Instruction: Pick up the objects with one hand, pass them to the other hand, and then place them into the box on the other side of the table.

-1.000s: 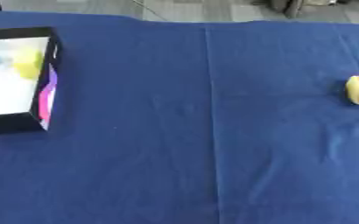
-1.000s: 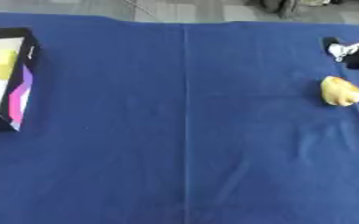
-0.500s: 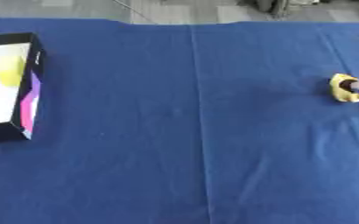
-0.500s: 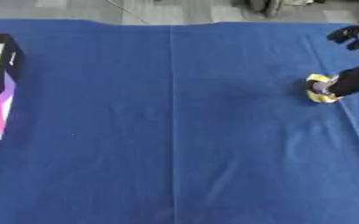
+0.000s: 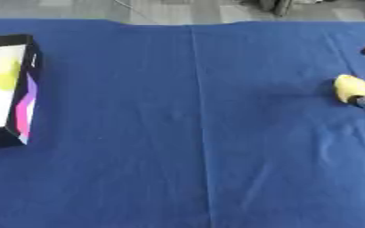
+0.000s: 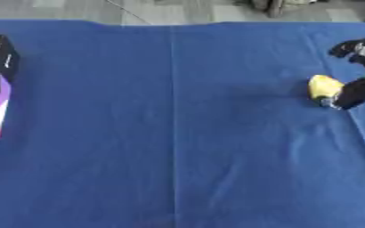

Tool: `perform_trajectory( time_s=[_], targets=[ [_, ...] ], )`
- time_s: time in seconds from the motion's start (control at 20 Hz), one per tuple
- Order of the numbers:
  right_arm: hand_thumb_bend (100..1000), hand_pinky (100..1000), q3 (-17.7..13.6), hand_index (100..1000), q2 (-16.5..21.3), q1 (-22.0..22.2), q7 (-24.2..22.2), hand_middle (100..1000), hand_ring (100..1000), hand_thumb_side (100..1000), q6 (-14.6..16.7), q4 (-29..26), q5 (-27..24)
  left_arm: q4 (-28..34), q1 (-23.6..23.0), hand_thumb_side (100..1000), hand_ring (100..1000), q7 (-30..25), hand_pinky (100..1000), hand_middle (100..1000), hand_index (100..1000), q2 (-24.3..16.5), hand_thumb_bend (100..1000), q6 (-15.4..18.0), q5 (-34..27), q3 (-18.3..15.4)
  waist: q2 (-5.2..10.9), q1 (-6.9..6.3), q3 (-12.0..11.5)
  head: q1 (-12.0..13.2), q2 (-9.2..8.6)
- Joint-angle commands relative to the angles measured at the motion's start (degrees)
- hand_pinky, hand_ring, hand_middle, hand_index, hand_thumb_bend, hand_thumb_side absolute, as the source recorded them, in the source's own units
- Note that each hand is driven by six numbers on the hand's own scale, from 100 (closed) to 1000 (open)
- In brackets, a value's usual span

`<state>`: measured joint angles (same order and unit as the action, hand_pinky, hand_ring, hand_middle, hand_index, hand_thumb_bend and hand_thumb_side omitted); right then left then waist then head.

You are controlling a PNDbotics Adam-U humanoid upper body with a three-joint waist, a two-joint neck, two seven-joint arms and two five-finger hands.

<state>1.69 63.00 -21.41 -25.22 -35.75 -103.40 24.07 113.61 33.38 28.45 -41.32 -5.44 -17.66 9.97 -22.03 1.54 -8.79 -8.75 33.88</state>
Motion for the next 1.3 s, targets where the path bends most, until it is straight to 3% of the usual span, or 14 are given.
perform_trajectory(
  time_s=[0.05,0.65,1.3],
  targets=[
    [416,890,-0.1,902,0.5,-1.0,0.8,875,905,104,-0.4,2.7,1.3,1.0,1.2,814,779,-0.2,738,758,904,-0.8,139,0.1,0.4,-0.3,0.7,-0.06,-0.4,-0.9,-1.23],
    [397,888,-0.2,883,-0.1,-0.2,1.0,855,897,100,-1.5,7.9,5.1,1.0,0.7,812,778,0.5,738,749,899,-0.8,129,0.0,0.5,-0.4,-0.16,-0.39,-1.3,-2.2,-1.67],
    [339,870,-0.7,858,-0.9,-0.1,5.0,811,854,100,-4.0,11.0,7.2,1.0,0.7,817,775,0.4,737,738,891,-0.5,126,-0.3,0.6,0.0,-1.22,-0.96,-1.9,-4.7,-3.07]
  ],
)
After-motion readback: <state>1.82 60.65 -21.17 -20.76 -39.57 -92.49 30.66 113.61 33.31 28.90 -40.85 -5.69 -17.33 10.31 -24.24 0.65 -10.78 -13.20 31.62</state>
